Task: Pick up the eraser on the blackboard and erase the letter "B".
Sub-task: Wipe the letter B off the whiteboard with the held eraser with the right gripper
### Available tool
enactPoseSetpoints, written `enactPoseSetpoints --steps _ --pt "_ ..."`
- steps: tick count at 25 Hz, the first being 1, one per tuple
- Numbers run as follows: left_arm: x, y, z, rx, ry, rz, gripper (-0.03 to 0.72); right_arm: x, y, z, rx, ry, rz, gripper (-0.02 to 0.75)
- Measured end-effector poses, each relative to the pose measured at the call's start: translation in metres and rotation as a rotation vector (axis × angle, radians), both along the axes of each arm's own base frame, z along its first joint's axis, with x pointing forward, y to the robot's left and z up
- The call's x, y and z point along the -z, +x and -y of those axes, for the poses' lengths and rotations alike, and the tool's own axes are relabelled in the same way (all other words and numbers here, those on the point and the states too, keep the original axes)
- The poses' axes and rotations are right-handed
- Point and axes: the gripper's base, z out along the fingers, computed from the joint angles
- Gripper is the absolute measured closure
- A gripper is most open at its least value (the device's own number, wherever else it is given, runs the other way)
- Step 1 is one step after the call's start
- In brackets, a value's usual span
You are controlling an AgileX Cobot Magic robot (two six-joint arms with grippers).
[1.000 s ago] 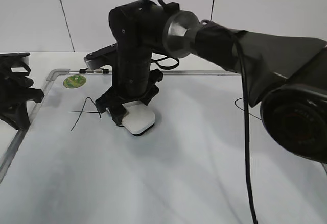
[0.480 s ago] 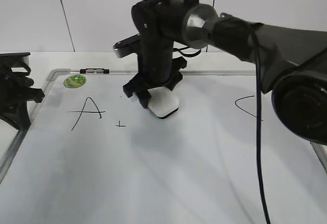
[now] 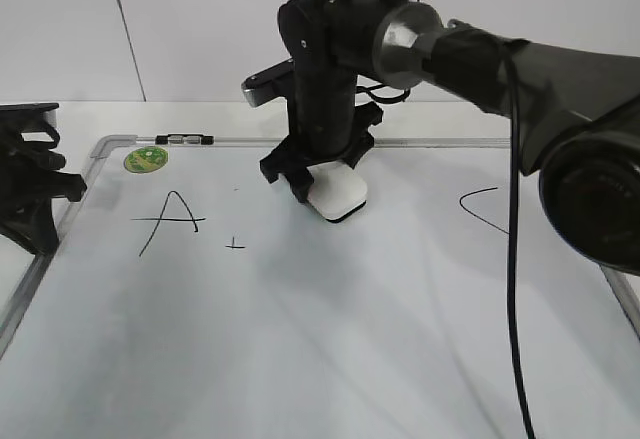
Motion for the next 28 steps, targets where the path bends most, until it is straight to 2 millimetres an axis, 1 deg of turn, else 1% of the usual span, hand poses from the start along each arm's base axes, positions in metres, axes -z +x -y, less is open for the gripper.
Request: enactPoseSetpoints --steps 3,8,11,15,20,22,26,28 --pt "0.000 0.000 0.000 0.000 0.000 0.000 0.655 0.001 -0.002 -0.009 -0.036 -0.002 0.009 0.192" --pt "0.000 0.000 0.000 0.000 0.000 0.000 0.655 0.003 -0.008 -0.032 -0.077 0.071 -0.007 0.192" --pt "0.000 0.000 0.000 0.000 0.000 0.000 0.655 0.002 -0.017 -0.045 -0.108 0.095 -0.017 0.192" --pt "0.000 0.000 0.000 0.000 0.000 0.000 0.655 0.003 -0.025 -0.057 -0.143 0.104 -0.026 0.192" --pt "0.000 0.000 0.000 0.000 0.000 0.000 0.655 0.003 -0.027 -0.060 -0.148 0.117 -0.033 0.192" --pt "0.000 0.000 0.000 0.000 0.000 0.000 0.655 0.003 -0.026 -0.057 -0.137 0.113 -0.029 0.192" --pt "0.000 0.000 0.000 0.000 0.000 0.000 0.655 0.003 -0.016 -0.045 -0.074 0.130 -0.037 0.192" --pt "0.000 0.000 0.000 0.000 0.000 0.000 0.654 0.004 -0.007 -0.034 -0.035 0.144 -0.046 0.192"
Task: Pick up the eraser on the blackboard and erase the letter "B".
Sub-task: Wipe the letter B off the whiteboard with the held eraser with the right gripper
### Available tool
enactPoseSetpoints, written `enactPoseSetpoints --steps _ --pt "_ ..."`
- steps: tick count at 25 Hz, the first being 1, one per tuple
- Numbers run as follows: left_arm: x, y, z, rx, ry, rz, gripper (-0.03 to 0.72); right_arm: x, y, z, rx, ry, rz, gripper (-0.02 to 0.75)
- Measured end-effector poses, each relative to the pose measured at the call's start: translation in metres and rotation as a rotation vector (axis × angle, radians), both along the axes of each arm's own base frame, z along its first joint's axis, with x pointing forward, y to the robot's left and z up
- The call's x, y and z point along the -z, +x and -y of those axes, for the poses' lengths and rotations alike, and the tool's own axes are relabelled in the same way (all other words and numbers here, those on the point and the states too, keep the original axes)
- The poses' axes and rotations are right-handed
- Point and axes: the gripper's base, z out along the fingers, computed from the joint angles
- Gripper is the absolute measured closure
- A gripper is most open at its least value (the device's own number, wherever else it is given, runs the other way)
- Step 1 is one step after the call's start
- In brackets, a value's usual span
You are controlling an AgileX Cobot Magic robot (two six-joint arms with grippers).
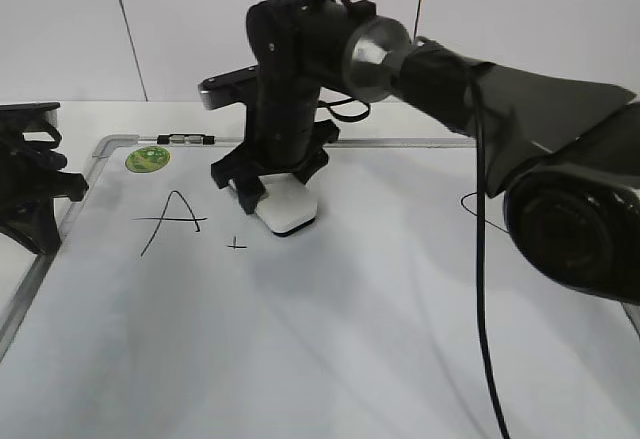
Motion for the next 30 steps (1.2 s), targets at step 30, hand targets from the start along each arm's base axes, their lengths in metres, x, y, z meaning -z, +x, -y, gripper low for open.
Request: enactPoseSetpoints --steps 30 --pt "0.000 0.000 0.000 0.000 0.000 0.000 0.654 0.000 -0.007 -0.010 -0.002 0.032 -0.020 0.192"
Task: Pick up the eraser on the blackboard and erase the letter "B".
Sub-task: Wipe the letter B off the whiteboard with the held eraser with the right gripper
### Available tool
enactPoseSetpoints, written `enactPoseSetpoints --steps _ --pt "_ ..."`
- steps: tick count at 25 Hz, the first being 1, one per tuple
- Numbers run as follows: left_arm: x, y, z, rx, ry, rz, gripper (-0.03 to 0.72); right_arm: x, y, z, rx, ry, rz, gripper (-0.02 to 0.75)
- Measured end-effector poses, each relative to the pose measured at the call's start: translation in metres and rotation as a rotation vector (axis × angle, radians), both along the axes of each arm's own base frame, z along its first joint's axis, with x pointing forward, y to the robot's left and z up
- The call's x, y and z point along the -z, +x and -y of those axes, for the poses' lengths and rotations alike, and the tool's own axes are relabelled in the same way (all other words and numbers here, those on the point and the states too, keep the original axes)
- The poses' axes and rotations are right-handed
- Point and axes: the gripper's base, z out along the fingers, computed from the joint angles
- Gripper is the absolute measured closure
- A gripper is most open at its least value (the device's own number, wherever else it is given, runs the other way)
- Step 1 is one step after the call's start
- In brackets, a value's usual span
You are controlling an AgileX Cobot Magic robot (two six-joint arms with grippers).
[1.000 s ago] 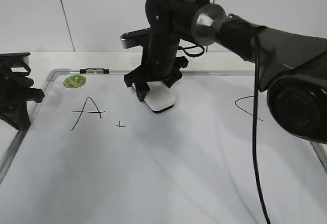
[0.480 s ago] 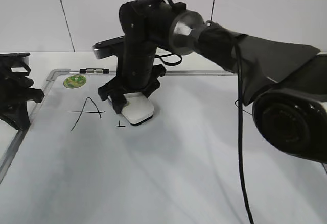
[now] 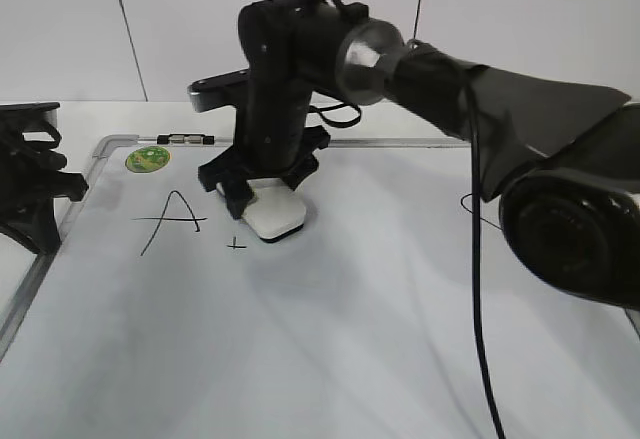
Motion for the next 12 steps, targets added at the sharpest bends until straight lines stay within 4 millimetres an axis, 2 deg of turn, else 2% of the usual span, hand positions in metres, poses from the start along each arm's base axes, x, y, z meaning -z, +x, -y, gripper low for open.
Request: enactPoseSetpoints --steps 5,9,12 --pt "0.001 0.000 0.000 -0.001 -0.001 -0.002 0.654 -0.001 0.025 0.037 0.092 -0.002 0.003 0.193" --pt "0.000 0.000 0.000 -0.001 -0.001 0.000 0.654 -0.006 0.027 0.042 0.104 -0.004 0.006 0.193" --pt "0.000 0.000 0.000 0.000 0.000 0.000 0.654 -0.030 0.018 0.039 0.093 0.027 0.013 0.193"
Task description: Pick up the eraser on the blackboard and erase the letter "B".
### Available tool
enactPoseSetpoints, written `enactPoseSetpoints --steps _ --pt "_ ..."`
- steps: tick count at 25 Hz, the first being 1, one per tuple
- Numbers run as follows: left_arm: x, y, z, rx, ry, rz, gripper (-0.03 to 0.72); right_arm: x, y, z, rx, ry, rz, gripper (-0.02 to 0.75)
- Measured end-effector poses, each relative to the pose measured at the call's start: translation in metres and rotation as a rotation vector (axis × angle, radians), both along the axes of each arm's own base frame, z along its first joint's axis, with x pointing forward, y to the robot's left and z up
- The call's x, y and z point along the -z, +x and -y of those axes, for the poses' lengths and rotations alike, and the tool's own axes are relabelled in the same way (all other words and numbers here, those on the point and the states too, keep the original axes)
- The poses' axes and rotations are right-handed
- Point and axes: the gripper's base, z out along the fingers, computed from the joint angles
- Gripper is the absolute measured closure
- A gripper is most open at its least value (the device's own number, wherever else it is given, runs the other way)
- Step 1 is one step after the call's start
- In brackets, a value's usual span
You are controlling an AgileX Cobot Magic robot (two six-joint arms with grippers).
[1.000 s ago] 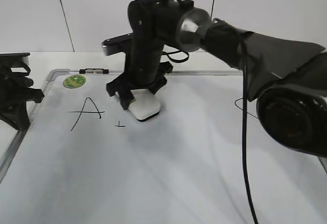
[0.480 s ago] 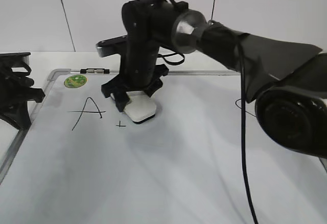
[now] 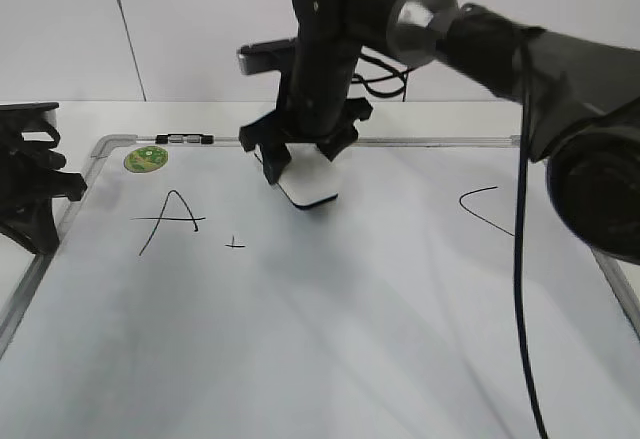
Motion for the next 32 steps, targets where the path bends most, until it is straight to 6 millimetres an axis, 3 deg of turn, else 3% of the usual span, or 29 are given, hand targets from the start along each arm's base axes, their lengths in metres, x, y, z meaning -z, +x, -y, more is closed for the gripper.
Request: enactPoseSetpoints --steps 3,5,7,12,18,25,32 --pt "0.000 0.001 0.000 0.000 0.000 0.000 0.654 -0.043 -0.014 -0.006 -0.023 0.056 0.062 0.193" --pt "0.001 0.001 0.000 0.000 0.000 -0.002 0.654 -0.062 -0.024 -0.009 -0.038 0.078 0.082 0.193" --pt "0.000 0.001 0.000 -0.001 -0.001 0.000 0.654 -0.069 -0.034 -0.011 -0.052 0.076 0.074 0.193" --pt "0.000 0.001 0.000 -0.001 -0.001 0.000 0.654 -0.048 -0.051 -0.006 -0.078 0.012 -0.019 0.193" --pt "0.000 0.001 0.000 -0.001 -0.002 0.002 0.654 -0.006 -0.063 0.003 -0.108 -0.071 -0.127 0.193" --pt "0.000 0.001 0.000 -0.002 -0.003 0.002 0.654 -0.003 -0.055 -0.002 -0.122 -0.016 -0.030 0.193" --pt "0.000 0.001 0.000 -0.002 -0.003 0.002 0.654 0.025 -0.062 -0.015 -0.161 -0.068 -0.077 0.193"
